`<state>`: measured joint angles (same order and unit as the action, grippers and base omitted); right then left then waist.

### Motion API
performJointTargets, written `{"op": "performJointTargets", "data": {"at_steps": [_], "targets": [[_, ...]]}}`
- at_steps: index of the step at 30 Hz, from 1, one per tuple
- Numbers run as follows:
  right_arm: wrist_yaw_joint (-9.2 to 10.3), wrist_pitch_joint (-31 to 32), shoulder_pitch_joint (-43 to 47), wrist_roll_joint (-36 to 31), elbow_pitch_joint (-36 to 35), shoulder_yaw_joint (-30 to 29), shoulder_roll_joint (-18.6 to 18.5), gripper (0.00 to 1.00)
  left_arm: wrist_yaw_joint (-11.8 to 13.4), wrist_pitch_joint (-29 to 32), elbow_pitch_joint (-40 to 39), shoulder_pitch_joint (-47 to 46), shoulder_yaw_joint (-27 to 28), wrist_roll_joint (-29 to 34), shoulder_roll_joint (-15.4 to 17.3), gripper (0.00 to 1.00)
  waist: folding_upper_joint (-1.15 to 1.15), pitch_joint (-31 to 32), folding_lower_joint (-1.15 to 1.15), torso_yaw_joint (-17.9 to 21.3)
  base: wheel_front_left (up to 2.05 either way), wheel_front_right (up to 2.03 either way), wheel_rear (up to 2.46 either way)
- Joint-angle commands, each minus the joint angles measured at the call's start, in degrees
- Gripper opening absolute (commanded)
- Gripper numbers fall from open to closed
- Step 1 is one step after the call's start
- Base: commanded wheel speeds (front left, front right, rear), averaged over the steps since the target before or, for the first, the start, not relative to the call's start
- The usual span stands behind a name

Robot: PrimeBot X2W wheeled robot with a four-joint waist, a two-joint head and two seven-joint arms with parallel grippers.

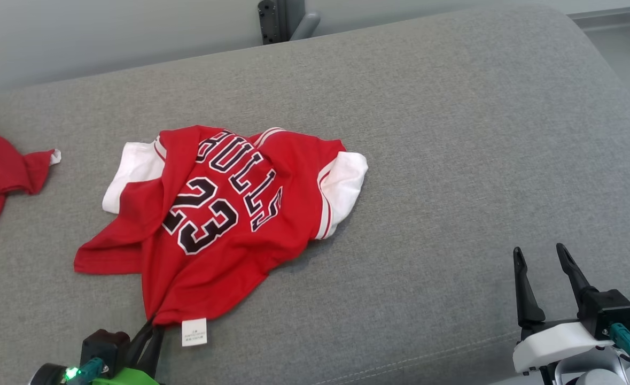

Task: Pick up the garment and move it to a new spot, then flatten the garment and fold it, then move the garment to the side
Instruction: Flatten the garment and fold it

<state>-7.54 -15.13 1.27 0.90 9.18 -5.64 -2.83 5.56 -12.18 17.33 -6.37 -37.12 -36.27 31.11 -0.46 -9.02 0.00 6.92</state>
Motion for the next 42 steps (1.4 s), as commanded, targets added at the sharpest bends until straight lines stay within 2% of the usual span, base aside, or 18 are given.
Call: {"op": "performJointTargets", "data": {"at_steps": [1, 5, 6, 7, 8, 12, 14, 16, 21, 24, 29, 33, 37, 42], "targets": [[0.10, 0.0, 0.6, -0.2, 0.1, -0.1, -0.1, 1.00, 0.7, -0.2, 0.1, 1.1, 0.3, -0.9, -0.7, 0.00, 0.46, 0.2, 0.00, -1.6, 0.00, 0.00, 0.00], [0.10, 0.0, 0.5, -0.8, 0.3, -0.1, -0.1, 1.00, 1.6, -0.9, 1.8, 2.3, 0.1, -1.0, -2.2, 0.01, 0.46, 0.4, 0.00, -3.2, 0.00, 0.00, 0.00], [0.10, 0.0, 0.5, -1.0, 0.3, -0.2, -0.1, 1.00, 1.7, -1.1, 2.1, 2.2, 0.2, -1.1, -2.7, 0.23, 0.46, 0.4, 0.00, -3.6, 0.00, 0.00, 0.00], [0.10, 0.0, 0.5, -1.2, 0.2, -0.2, -0.1, 1.00, 1.8, -1.5, 2.4, 2.0, 0.4, -1.2, -3.1, 0.57, 0.46, 0.4, 0.00, -4.0, 0.00, 0.00, 0.00], [0.10, 0.0, 0.4, -1.3, 0.2, -0.3, -0.1, 1.00, 1.9, -1.6, 2.5, 1.9, 0.5, -1.3, -3.6, 1.00, 0.46, 0.5, 0.00, -4.4, 0.00, 0.00, 0.00], [0.10, 0.0, 0.2, -1.9, 0.4, -0.1, -0.1, 1.00, 0.9, 0.8, 2.1, 3.1, 0.6, -3.7, -4.4, 1.00, 0.46, 0.9, 0.00, -5.0, 0.00, 0.00, 0.00], [0.10, 0.0, 0.1, -2.1, 0.3, 0.0, -0.1, 1.00, 0.0, 4.0, 0.8, 3.5, 0.1, -5.0, -3.1, 1.00, 0.46, 1.0, 0.00, -5.1, 0.00, 0.00, 0.00], [0.10, 0.0, 0.1, -2.1, 0.3, 0.0, -0.1, 1.00, 0.2, 5.1, -0.1, 3.3, 0.8, -6.0, -2.4, 1.00, 0.46, 1.0, 0.00, -5.1, 0.00, 0.00, 0.00], [0.10, 0.0, 0.5, -2.1, 0.1, -0.1, -0.1, 1.00, 2.3, 9.7, -6.5, 5.4, 3.9, -9.6, 1.4, 1.00, 0.46, 1.2, 0.00, -4.7, 0.00, 0.00, 0.00], [0.10, 0.0, 0.5, -1.9, -0.1, -0.2, -0.1, 1.00, 4.1, 10.2, -11.8, 5.1, 7.1, -11.5, 3.5, 1.00, 0.46, 0.8, 0.00, -4.3, 0.00, 0.00, 0.00], [0.10, 0.0, -0.8, -1.3, -0.2, 0.2, -0.1, 1.00, 2.3, 10.2, -15.8, 1.4, 10.6, -16.1, 2.4, 1.00, 0.46, -0.8, 0.00, -3.3, 0.00, 0.00, 0.00], [0.10, 0.0, -1.9, -1.0, -0.3, 0.9, -0.1, 1.00, 0.4, 12.3, -12.3, -2.7, 9.9, -17.3, 0.6, 1.00, 0.46, -2.3, 0.00, -2.0, 0.00, 0.00, 0.00], [0.10, 0.0, -2.6, -0.6, -0.1, 1.1, -0.1, 1.00, -1.5, 14.3, -5.0, -7.1, 8.2, -17.1, -0.7, 1.00, 0.46, -3.4, 0.00, -0.4, 0.00, 0.00, 0.00], [0.10, 0.0, -3.0, -0.4, 0.0, 1.2, -0.1, 1.00, -1.9, 12.7, 4.1, -11.0, 8.2, -15.5, -1.5, 1.00, 0.46, -4.1, 0.00, 1.5, 0.00, 0.00, 0.00]]}}
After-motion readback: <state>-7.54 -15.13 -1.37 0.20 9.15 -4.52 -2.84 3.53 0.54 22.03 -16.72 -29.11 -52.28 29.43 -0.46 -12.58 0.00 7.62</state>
